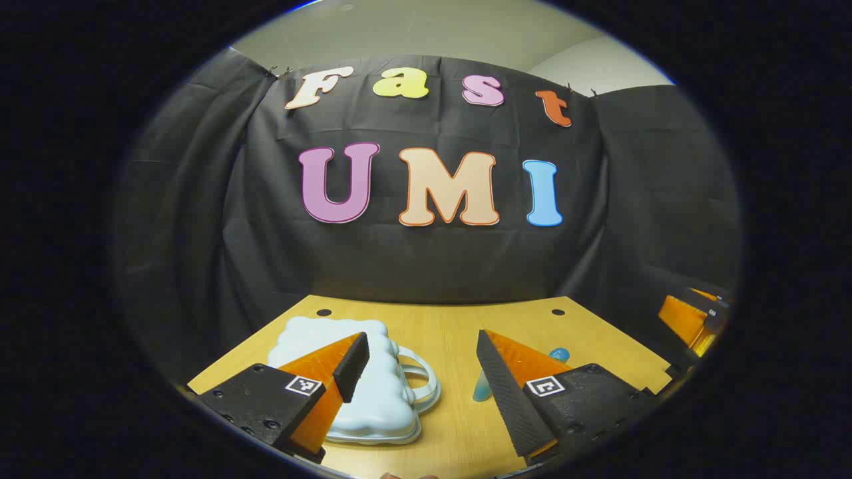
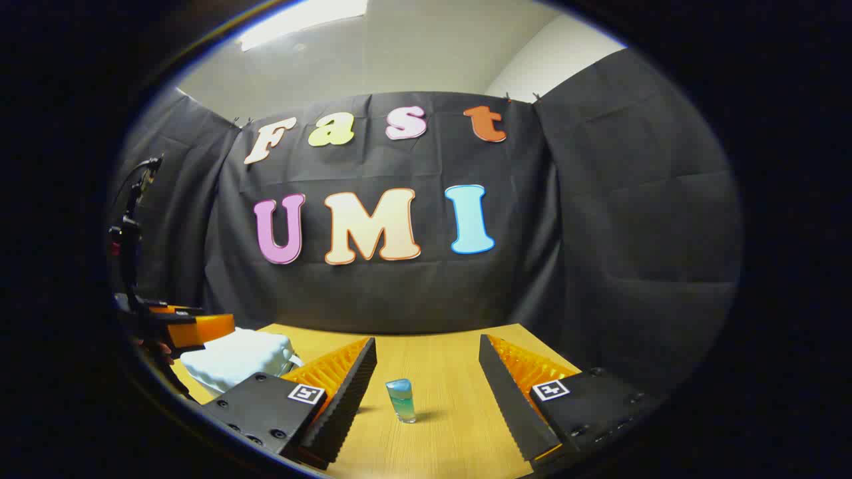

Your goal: First open the suitcase, pack the skin care products into it, and then close the suitcase.

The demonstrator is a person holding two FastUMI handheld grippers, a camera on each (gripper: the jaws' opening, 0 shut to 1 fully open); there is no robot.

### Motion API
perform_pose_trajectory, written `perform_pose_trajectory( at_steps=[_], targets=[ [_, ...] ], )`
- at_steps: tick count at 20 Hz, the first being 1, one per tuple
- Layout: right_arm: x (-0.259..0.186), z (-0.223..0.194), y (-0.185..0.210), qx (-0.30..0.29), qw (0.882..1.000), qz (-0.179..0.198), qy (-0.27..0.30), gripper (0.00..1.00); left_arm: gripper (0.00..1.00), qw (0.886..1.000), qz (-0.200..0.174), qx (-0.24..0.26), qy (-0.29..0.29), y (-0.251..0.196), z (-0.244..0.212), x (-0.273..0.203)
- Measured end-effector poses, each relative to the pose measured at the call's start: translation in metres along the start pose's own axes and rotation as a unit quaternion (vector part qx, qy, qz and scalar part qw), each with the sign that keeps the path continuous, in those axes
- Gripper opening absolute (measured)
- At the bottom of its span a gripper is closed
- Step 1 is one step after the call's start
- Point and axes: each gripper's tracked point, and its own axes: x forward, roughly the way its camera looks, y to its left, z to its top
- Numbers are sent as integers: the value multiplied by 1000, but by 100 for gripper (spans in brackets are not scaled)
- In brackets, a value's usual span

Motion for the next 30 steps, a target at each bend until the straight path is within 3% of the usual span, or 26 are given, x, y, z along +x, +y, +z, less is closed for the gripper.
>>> perform_pose_trajectory(
  at_steps=[6,16,20,25,30],
  targets=[
    [7,-2,4,-1,1000,17,5,94,95,1000,1,-1,4,-5,-1,1],
    [13,-8,-2,-6,1000,18,12,97,95,999,4,-1,38,-9,-12,13],
    [13,-12,-13,-12,1000,7,16,97,95,998,-1,-24,57,-10,-12,31],
    [14,-16,-31,-9,1000,-11,17,97,95,988,-3,-30,150,-6,-35,70],
    [12,-27,-49,-4,999,-28,26,97,95,968,-17,-57,243,-11,-63,100]
  ],
)
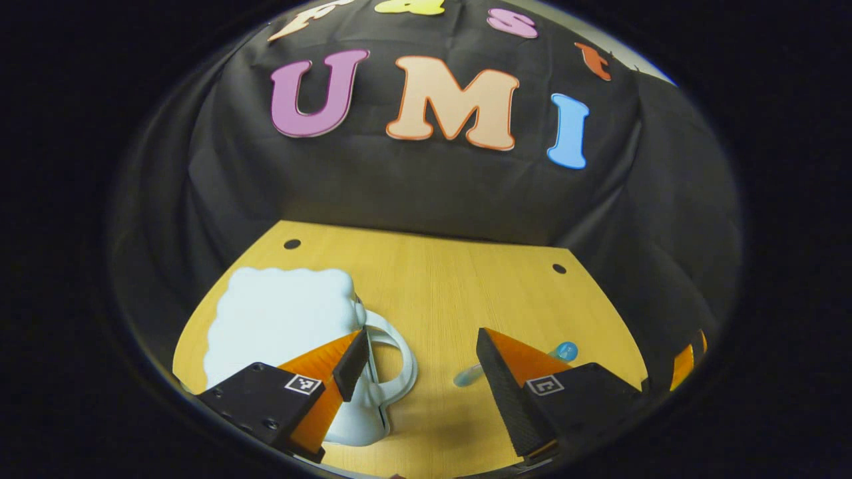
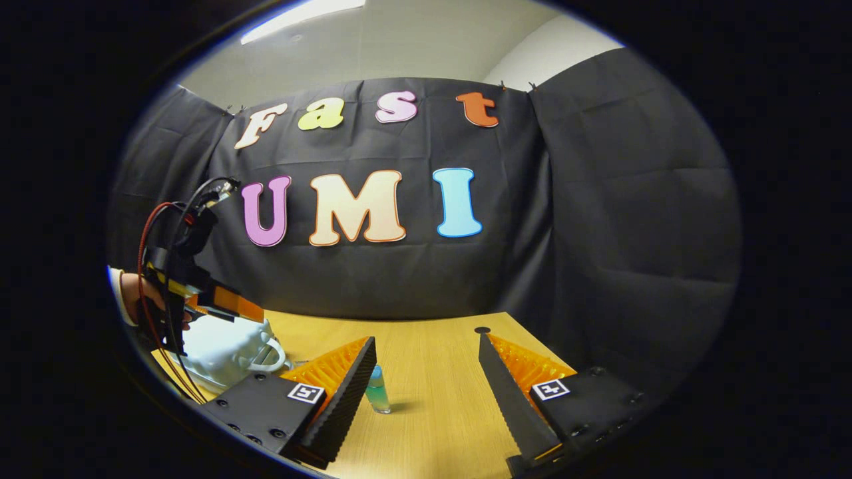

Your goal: First open the suitcase, pack the skin care products into it, and then close the suitcase.

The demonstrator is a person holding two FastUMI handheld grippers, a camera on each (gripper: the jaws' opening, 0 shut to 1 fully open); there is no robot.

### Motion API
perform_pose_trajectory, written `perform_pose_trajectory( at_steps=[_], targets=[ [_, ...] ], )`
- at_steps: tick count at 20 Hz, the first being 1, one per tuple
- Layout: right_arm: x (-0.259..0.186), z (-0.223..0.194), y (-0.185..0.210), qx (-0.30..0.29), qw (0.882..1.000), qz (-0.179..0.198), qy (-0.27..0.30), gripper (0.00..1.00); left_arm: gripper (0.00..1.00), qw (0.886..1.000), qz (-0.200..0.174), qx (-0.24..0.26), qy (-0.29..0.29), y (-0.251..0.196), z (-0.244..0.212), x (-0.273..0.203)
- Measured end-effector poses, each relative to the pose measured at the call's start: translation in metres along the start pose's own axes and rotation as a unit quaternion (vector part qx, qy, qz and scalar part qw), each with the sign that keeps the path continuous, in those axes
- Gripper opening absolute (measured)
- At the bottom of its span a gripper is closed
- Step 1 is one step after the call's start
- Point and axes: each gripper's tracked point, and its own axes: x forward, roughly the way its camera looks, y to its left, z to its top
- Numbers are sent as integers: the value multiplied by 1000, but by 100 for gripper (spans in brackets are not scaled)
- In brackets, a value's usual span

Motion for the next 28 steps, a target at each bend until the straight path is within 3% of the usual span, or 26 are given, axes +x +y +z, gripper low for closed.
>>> perform_pose_trajectory(
  at_steps=[8,15,21,25,28],
  targets=[
    [-1,-16,-19,28,999,-23,21,97,95,992,4,43,118,1,-16,35],
    [-4,-15,-23,15,999,-24,18,97,94,977,27,35,209,14,-35,67],
    [-6,-20,-32,28,999,-36,22,97,93,951,50,9,304,25,-72,83],
    [-8,-24,-38,30,998,-44,24,97,77,940,60,4,336,28,-84,92],
    [-8,-26,-40,28,998,-47,26,97,78,934,66,17,352,28,-90,94]
  ],
)
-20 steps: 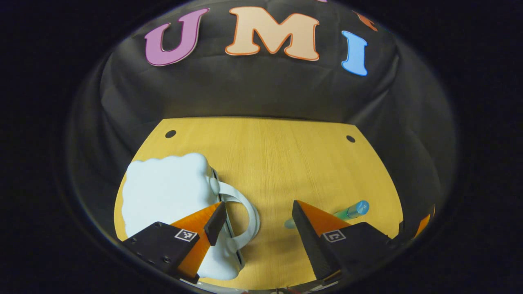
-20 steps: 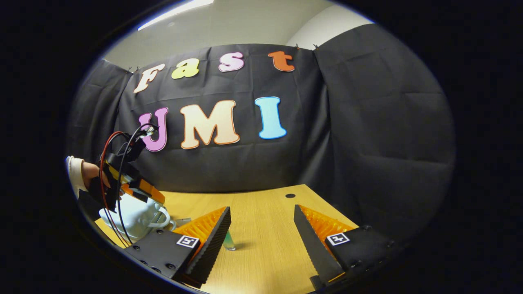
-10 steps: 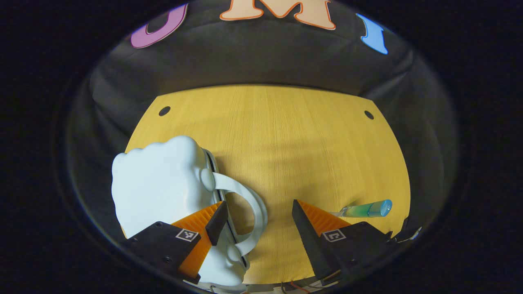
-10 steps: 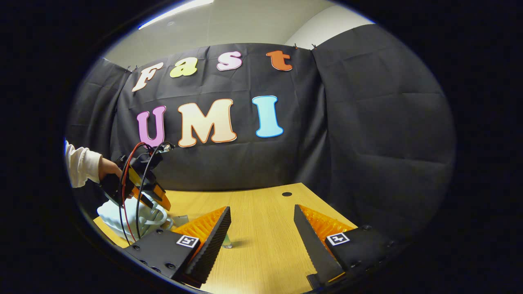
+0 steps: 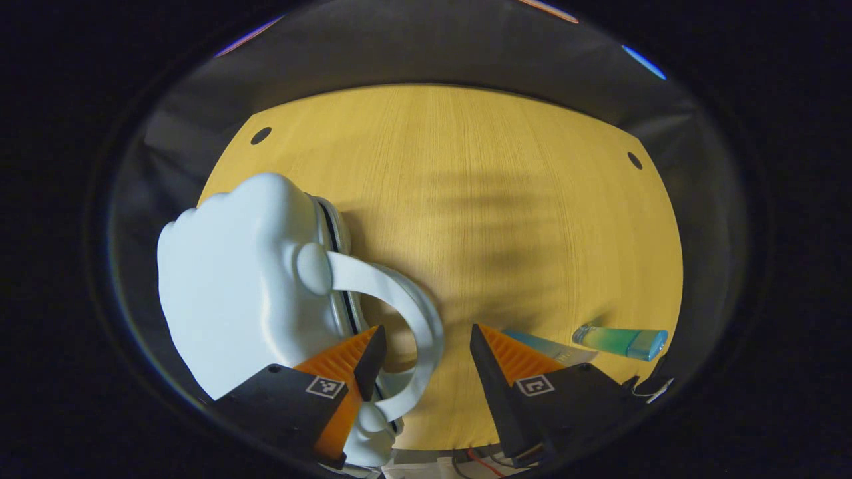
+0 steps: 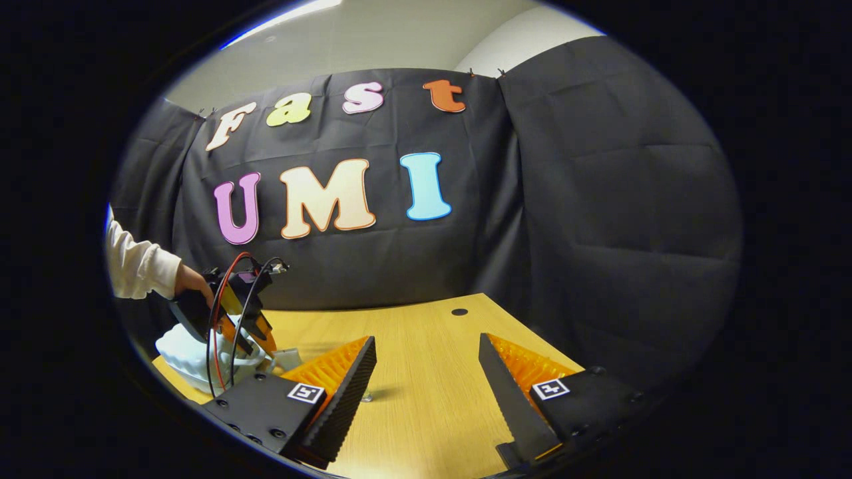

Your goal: First open the suitcase, pack the skin care products into it, and then close the suitcase.

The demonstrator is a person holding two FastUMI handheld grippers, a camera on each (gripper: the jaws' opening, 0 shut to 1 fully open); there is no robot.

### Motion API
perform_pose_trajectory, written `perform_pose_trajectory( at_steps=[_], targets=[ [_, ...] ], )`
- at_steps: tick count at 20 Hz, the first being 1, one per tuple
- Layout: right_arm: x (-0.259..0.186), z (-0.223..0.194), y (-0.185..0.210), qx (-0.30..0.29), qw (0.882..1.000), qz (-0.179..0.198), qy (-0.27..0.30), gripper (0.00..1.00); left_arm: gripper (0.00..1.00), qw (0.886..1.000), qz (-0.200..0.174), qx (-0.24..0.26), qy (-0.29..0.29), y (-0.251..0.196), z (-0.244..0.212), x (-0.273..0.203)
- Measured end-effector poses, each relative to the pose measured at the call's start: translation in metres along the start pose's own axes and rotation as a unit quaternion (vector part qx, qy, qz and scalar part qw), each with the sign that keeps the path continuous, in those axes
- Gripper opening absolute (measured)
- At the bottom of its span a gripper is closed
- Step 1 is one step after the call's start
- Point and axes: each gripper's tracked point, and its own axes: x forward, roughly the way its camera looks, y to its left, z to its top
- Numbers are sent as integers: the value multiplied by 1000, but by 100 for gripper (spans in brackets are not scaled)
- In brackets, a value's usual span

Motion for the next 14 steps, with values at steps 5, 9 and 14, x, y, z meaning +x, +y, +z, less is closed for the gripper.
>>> perform_pose_trajectory(
  at_steps=[5,9,14],
  targets=[
    [0,3,-9,2,1000,-8,-2,97,61,999,18,12,30,8,-6,10],
    [2,0,-15,3,1000,-13,4,97,37,999,21,9,38,13,-7,17],
    [5,-3,-18,-1,1000,-14,7,97,32,998,8,8,55,8,-14,26]
  ],
)
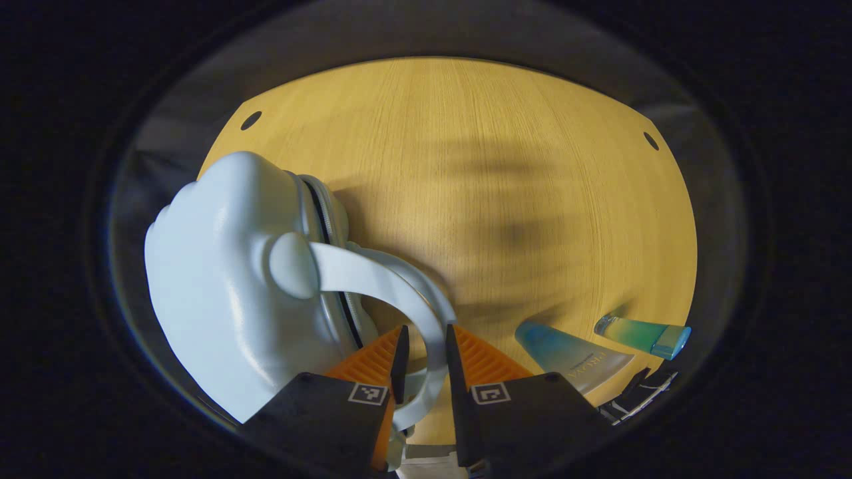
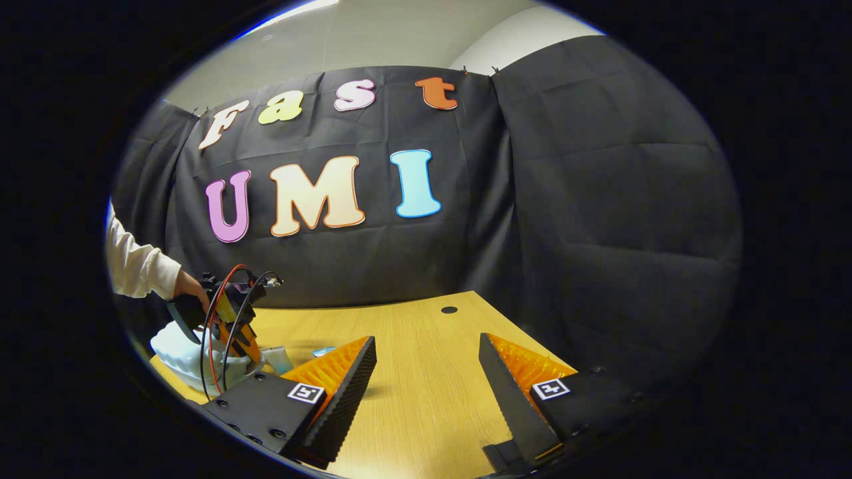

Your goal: First open the suitcase, pack the skin care products into it, and then close the suitcase.

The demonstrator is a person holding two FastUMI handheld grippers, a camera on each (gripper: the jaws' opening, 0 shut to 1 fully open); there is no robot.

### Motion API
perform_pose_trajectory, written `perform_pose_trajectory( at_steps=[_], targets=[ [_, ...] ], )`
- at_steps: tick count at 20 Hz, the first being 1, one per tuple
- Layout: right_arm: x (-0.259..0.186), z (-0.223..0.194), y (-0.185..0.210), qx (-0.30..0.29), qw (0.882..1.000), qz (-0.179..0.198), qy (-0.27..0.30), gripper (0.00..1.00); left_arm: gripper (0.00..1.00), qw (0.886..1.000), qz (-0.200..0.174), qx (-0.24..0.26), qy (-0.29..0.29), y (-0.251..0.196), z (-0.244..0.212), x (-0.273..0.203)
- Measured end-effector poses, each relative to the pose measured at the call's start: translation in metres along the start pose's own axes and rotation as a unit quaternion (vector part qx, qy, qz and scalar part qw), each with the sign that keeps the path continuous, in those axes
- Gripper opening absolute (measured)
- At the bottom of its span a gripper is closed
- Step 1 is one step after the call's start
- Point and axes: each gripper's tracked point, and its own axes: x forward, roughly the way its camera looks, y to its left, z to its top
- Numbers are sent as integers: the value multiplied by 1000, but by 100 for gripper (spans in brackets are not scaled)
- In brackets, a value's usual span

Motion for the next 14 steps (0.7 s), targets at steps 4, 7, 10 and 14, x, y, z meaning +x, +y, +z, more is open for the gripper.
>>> perform_pose_trajectory(
  at_steps=[4,7,10,14],
  targets=[
    [0,-2,-1,-3,1000,-1,3,97,13,1000,-5,8,6,-7,-1,4],
    [1,-4,-1,-1,1000,0,6,97,5,1000,-12,2,0,-10,2,1],
    [3,-7,1,1,1000,4,11,97,0,1000,-19,1,-5,-11,3,-2],
    [4,-6,6,-6,1000,14,13,97,0,999,-29,-4,-19,-15,7,-13]
  ],
)
